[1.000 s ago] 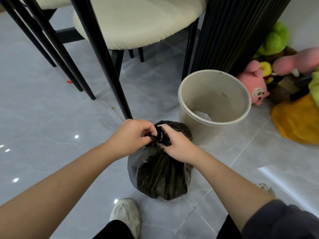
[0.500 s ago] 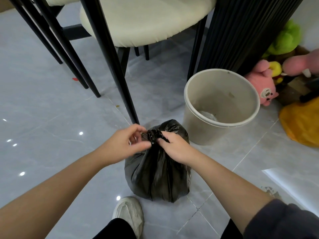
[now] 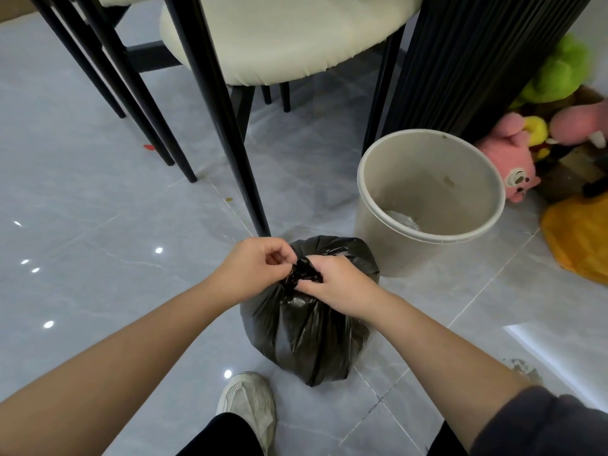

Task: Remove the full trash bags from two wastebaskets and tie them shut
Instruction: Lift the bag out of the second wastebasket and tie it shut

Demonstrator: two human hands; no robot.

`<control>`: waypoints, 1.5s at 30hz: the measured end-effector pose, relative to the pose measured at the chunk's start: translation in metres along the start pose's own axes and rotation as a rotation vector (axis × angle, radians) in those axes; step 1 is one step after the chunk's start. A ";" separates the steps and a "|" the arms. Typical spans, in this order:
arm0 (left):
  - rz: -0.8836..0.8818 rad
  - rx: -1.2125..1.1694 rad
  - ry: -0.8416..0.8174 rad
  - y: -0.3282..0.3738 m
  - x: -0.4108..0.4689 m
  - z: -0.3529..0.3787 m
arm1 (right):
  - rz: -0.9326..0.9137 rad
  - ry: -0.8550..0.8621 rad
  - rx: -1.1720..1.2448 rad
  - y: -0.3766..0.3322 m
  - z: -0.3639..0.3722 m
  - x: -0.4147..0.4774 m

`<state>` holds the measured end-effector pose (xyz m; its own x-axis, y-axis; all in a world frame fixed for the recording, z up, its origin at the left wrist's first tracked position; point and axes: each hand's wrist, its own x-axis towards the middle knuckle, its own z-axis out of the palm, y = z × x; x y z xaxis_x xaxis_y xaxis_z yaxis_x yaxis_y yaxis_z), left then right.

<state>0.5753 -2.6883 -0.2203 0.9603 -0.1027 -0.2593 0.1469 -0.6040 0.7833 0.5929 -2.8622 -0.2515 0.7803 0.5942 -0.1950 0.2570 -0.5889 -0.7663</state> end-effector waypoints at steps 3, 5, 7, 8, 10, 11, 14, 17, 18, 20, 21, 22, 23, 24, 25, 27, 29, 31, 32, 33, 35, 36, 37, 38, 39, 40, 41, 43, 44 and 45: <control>0.048 -0.018 0.035 0.005 0.000 -0.001 | 0.025 0.058 -0.124 -0.005 -0.002 0.000; 0.053 -0.038 0.071 0.001 0.000 -0.001 | 0.043 0.067 -0.198 -0.011 -0.007 -0.002; 0.080 0.044 0.048 -0.011 -0.004 0.001 | 0.062 0.092 -0.323 -0.015 -0.011 -0.002; 0.082 0.091 -0.031 -0.019 -0.006 0.004 | 0.072 0.104 -0.386 -0.016 -0.013 -0.003; 0.062 0.197 -0.185 -0.032 -0.011 0.017 | 0.071 0.135 -0.419 -0.017 -0.013 -0.003; 0.060 0.264 -0.202 -0.036 -0.012 0.026 | 0.071 0.136 -0.392 -0.017 -0.011 -0.002; 0.052 0.399 -0.122 -0.037 -0.007 0.058 | 0.084 0.131 -0.190 -0.020 -0.005 0.001; 0.082 0.412 0.070 -0.036 0.007 0.070 | 0.110 0.147 -0.065 -0.020 -0.002 0.004; 0.095 0.411 0.096 -0.039 0.011 0.071 | 0.123 0.147 -0.067 -0.018 -0.003 0.005; 0.107 0.455 0.091 -0.043 0.016 0.072 | 0.139 0.139 -0.106 -0.013 -0.006 0.006; 0.097 0.474 0.081 -0.045 0.018 0.073 | 0.129 0.136 -0.137 -0.012 -0.008 0.007; 0.078 0.473 0.065 -0.046 0.020 0.075 | 0.118 0.134 -0.167 -0.010 -0.010 0.008; 0.063 0.457 0.050 -0.048 0.021 0.076 | 0.115 0.132 -0.191 -0.009 -0.012 0.009; 0.067 0.424 0.048 -0.050 0.022 0.076 | 0.115 0.130 -0.211 -0.008 -0.015 0.010; 0.080 0.374 0.050 -0.053 0.024 0.076 | 0.121 0.122 -0.224 -0.008 -0.020 0.012; 0.125 0.233 0.083 -0.053 0.026 0.072 | 0.155 0.070 -0.151 -0.007 -0.032 0.013; 0.138 0.148 0.117 -0.050 0.025 0.067 | 0.220 -0.007 0.028 -0.007 -0.050 0.009; 0.086 0.155 0.107 -0.049 0.026 0.064 | 0.239 -0.044 0.006 -0.004 -0.067 0.001; 0.041 0.148 0.096 -0.052 0.027 0.064 | 0.225 -0.021 -0.068 -0.001 -0.073 -0.004; -0.019 0.118 0.094 -0.057 0.029 0.063 | 0.212 0.019 -0.127 0.004 -0.077 -0.008; -0.112 0.060 0.145 -0.064 0.030 0.059 | 0.205 0.077 -0.148 0.015 -0.075 -0.012; -0.142 0.029 0.174 -0.066 0.031 0.057 | 0.215 0.091 -0.137 0.020 -0.071 -0.014; -0.159 -0.005 0.199 -0.065 0.030 0.055 | 0.229 0.105 -0.125 0.025 -0.065 -0.016; -0.179 -0.041 0.211 -0.066 0.030 0.053 | 0.239 0.131 -0.113 0.030 -0.060 -0.019; -0.195 -0.082 0.219 -0.066 0.030 0.050 | 0.252 0.174 -0.106 0.034 -0.054 -0.020; -0.208 -0.118 0.226 -0.068 0.030 0.048 | 0.263 0.222 -0.098 0.037 -0.050 -0.021; -0.220 -0.141 0.231 -0.071 0.030 0.046 | 0.279 0.260 -0.083 0.040 -0.045 -0.022; -0.238 -0.135 0.237 -0.082 0.029 0.040 | 0.329 0.293 -0.048 0.044 -0.037 -0.024; -0.256 -0.131 0.236 -0.086 0.028 0.038 | 0.341 0.302 -0.058 0.047 -0.033 -0.025; -0.255 -0.140 0.228 -0.088 0.028 0.037 | 0.339 0.316 -0.115 0.051 -0.031 -0.024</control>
<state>0.5806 -2.6670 -0.3175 0.9147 0.2255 -0.3354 0.4038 -0.4723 0.7835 0.6048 -2.9231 -0.2667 0.9618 0.1727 -0.2126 0.0054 -0.7881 -0.6155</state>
